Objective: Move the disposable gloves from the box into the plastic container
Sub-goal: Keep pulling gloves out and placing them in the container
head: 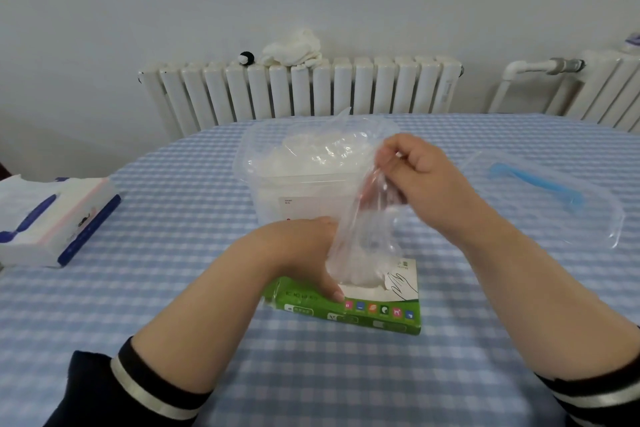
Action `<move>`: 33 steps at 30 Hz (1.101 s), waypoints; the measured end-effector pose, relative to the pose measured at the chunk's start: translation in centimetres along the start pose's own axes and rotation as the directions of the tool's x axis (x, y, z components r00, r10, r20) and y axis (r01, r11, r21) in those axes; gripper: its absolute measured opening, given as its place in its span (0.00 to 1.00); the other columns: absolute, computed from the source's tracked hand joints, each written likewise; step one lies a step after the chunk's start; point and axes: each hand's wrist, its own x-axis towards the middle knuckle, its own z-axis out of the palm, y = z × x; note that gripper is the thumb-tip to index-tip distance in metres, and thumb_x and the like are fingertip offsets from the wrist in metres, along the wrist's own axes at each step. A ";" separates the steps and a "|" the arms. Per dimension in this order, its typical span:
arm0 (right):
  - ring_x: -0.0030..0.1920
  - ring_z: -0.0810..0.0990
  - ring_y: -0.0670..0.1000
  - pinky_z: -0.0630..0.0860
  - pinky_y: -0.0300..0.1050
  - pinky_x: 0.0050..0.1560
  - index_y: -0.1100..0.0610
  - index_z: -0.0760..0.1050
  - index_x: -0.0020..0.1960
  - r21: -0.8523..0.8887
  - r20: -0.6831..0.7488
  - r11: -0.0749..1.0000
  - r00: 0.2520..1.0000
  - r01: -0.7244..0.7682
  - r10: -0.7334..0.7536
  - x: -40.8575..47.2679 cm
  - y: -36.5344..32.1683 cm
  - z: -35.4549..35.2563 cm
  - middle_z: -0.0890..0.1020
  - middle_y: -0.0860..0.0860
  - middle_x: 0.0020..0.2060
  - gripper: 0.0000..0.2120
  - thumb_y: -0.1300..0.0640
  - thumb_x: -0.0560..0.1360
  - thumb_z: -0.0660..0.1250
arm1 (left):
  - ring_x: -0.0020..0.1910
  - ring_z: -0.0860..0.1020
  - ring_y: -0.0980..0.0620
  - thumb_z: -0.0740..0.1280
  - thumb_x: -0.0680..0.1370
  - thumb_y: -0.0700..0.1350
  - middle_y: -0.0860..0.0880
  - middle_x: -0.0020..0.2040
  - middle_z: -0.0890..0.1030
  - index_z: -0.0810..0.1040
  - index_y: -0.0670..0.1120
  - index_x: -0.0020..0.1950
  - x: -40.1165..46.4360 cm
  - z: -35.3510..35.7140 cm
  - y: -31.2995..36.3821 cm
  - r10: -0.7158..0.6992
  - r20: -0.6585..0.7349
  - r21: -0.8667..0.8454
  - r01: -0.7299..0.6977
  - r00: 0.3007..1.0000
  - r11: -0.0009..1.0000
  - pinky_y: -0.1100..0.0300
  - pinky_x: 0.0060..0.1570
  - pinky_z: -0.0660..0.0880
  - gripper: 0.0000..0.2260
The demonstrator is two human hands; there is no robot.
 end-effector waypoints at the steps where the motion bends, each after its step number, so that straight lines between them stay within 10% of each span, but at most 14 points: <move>1: 0.31 0.81 0.49 0.79 0.45 0.37 0.57 0.69 0.42 0.089 -0.047 0.996 0.999 0.006 -0.002 0.0 -0.4 -0.5 0.81 0.47 0.27 0.11 0.60 0.83 0.57 | 0.63 0.74 0.50 0.78 0.65 0.59 0.54 0.65 0.74 0.65 0.52 0.72 0.0 0.0 -0.1 -0.016 -0.015 -0.010 0.016 1.000 1.000 0.53 0.63 0.71 0.40; 7: 0.33 0.73 0.59 0.81 0.46 0.37 0.58 0.69 0.45 0.223 -0.080 0.974 0.995 -0.041 0.060 0.3 -0.4 -1.8 0.82 0.49 0.31 0.08 0.60 0.82 0.58 | 0.65 0.75 0.56 0.77 0.64 0.62 0.58 0.66 0.76 0.61 0.56 0.76 -2.6 -3.4 -1.9 0.245 0.020 -0.492 -0.204 0.969 0.847 0.59 0.63 0.73 0.45; 13: 0.29 0.74 0.45 0.80 0.41 0.35 0.56 0.72 0.46 0.171 -0.140 0.985 0.989 -0.027 0.052 0.7 0.0 -1.2 0.75 0.50 0.30 0.07 0.63 0.81 0.59 | 0.62 0.79 0.44 0.69 0.73 0.59 0.43 0.65 0.78 0.70 0.47 0.68 -3.1 -4.8 -0.5 0.085 -0.308 -0.918 -0.320 0.947 0.232 0.52 0.61 0.77 0.28; 18: 0.28 0.77 0.46 0.82 0.46 0.37 0.56 0.74 0.48 0.207 -0.221 0.975 0.967 -0.083 0.129 1.1 0.4 -0.6 0.74 0.51 0.32 0.07 0.62 0.82 0.60 | 0.43 0.84 0.51 0.70 0.76 0.40 0.48 0.46 0.86 0.67 0.49 0.70 -2.6 -4.7 0.9 -0.235 -0.532 -0.824 -0.434 0.813 0.364 0.60 0.43 0.81 0.25; 23: 0.31 0.77 0.49 0.80 0.46 0.33 0.53 0.73 0.57 0.224 -0.078 0.954 0.972 -0.199 0.221 1.5 0.4 -1.0 0.78 0.53 0.35 0.12 0.58 0.76 0.70 | 0.35 0.82 0.54 0.63 0.81 0.35 0.50 0.43 0.84 0.69 0.48 0.49 -1.9 -5.1 1.0 -0.342 -0.682 -0.712 -0.479 0.647 0.514 0.61 0.37 0.80 0.09; 29: 0.33 0.75 0.47 0.70 0.39 0.31 0.49 0.71 0.62 -0.118 -0.081 0.973 0.978 -0.200 0.192 4.7 -0.1 -2.8 0.82 0.51 0.38 0.20 0.59 0.73 0.73 | 0.26 0.72 0.64 0.56 0.81 0.34 0.58 0.40 0.76 0.77 0.49 0.44 0.2 -7.5 -1.3 -0.316 -0.764 -0.509 -0.225 0.563 0.831 0.74 0.26 0.65 0.15; 33: 0.42 0.77 0.47 0.68 0.39 0.38 0.52 0.69 0.63 -0.381 -0.126 0.906 0.981 -0.186 0.149 8.1 0.5 -3.2 0.81 0.50 0.44 0.18 0.59 0.76 0.70 | 0.39 0.74 0.61 0.56 0.82 0.37 0.56 0.52 0.77 0.77 0.50 0.51 2.0 -9.3 -3.8 -0.310 -0.711 -0.377 0.030 0.632 0.926 0.70 0.35 0.66 0.13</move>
